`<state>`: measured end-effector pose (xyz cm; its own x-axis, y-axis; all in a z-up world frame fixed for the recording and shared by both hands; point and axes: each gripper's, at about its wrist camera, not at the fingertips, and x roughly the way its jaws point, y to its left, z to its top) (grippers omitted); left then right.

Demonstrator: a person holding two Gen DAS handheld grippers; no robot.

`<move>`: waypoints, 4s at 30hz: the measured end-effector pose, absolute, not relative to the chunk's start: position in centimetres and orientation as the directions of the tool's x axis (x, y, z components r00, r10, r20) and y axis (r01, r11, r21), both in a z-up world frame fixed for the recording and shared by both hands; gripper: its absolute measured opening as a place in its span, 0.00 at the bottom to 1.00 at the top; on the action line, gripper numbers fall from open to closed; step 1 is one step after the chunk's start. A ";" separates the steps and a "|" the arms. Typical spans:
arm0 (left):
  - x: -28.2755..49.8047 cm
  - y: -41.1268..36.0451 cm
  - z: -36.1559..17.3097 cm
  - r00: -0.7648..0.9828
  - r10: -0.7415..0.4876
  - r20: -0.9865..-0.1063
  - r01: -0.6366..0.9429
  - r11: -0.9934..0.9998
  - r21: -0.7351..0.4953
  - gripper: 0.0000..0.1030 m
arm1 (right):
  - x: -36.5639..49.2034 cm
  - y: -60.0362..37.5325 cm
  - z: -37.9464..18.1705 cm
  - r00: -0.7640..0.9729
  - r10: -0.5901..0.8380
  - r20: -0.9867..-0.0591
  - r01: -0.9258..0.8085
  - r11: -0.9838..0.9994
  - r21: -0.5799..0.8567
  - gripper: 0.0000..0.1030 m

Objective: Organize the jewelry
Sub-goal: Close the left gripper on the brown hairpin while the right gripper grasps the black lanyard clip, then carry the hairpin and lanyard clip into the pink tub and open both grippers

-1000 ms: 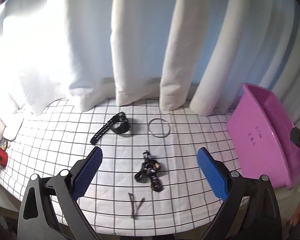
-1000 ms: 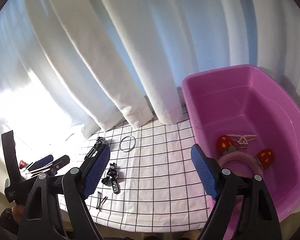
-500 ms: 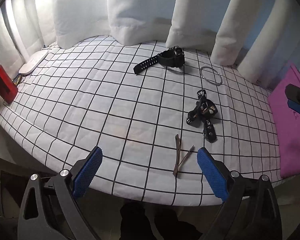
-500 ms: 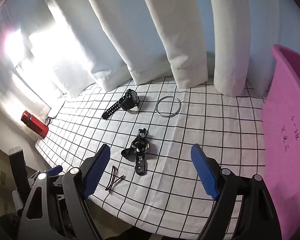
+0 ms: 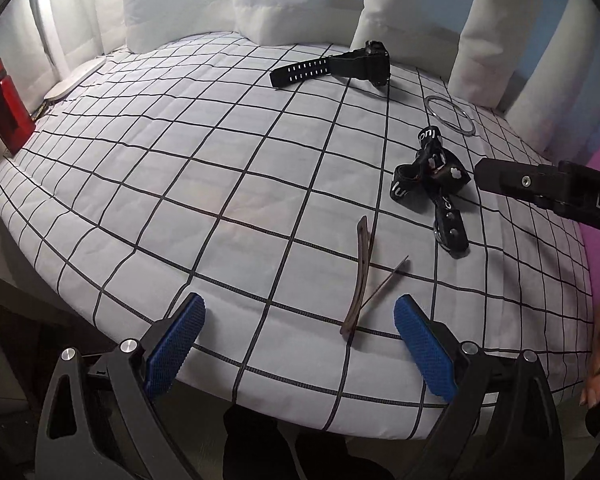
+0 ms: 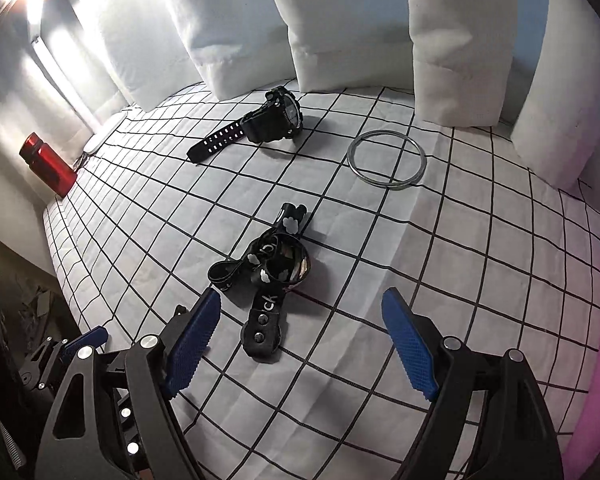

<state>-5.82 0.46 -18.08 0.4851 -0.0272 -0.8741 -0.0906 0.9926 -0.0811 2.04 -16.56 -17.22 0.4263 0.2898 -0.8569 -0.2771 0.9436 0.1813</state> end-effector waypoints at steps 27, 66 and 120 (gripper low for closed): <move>-4.8 -0.8 -19.3 0.562 0.089 -0.822 -0.182 0.983 -0.018 0.94 | 4.2 -13.3 -20.6 0.448 0.194 -0.873 -0.427 0.904 -0.019 0.77; -4.6 -0.4 -18.5 0.552 0.072 -0.830 -0.166 0.986 -0.025 0.63 | 4.2 -12.4 -19.9 0.472 0.199 -0.859 -0.444 0.896 -0.036 0.11; -0.9 -4.8 2.7 0.707 -0.444 -0.551 0.492 0.868 -0.068 0.12 | -7.4 -24.7 3.2 0.807 0.029 -0.589 0.063 0.989 0.135 0.07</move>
